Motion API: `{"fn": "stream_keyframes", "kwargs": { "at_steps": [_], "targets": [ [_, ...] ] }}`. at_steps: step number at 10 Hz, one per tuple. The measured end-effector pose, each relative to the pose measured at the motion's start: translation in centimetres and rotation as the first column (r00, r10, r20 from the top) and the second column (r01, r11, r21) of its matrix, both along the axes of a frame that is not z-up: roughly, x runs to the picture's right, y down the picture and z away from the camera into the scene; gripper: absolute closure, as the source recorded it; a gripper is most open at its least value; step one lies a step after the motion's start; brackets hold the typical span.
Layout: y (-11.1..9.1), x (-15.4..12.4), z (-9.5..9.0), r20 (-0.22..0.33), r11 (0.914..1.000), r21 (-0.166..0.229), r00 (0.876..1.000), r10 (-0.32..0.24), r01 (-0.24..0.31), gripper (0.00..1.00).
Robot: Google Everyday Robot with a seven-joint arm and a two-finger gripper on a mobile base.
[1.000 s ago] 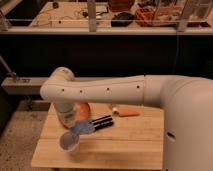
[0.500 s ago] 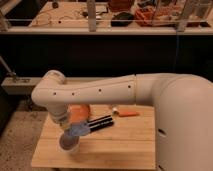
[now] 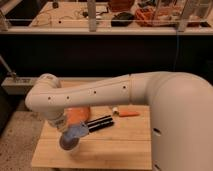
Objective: Place the white sponge in the ceramic cup
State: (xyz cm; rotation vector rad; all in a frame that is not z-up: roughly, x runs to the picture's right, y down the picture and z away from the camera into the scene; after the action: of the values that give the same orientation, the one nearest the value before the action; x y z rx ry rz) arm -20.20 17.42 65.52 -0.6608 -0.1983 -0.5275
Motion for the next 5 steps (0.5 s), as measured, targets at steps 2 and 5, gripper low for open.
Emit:
{"fn": "stream_keyframes", "kwargs": {
  "at_steps": [2, 5],
  "targets": [
    [0.33, 0.10, -0.08, -0.002, 0.9998, 0.010, 1.000, -0.015, 0.015, 1.00],
    [0.90, -0.44, -0.19, -0.004, 0.9993, 0.014, 0.999, -0.035, 0.035, 1.00]
  ]
}}
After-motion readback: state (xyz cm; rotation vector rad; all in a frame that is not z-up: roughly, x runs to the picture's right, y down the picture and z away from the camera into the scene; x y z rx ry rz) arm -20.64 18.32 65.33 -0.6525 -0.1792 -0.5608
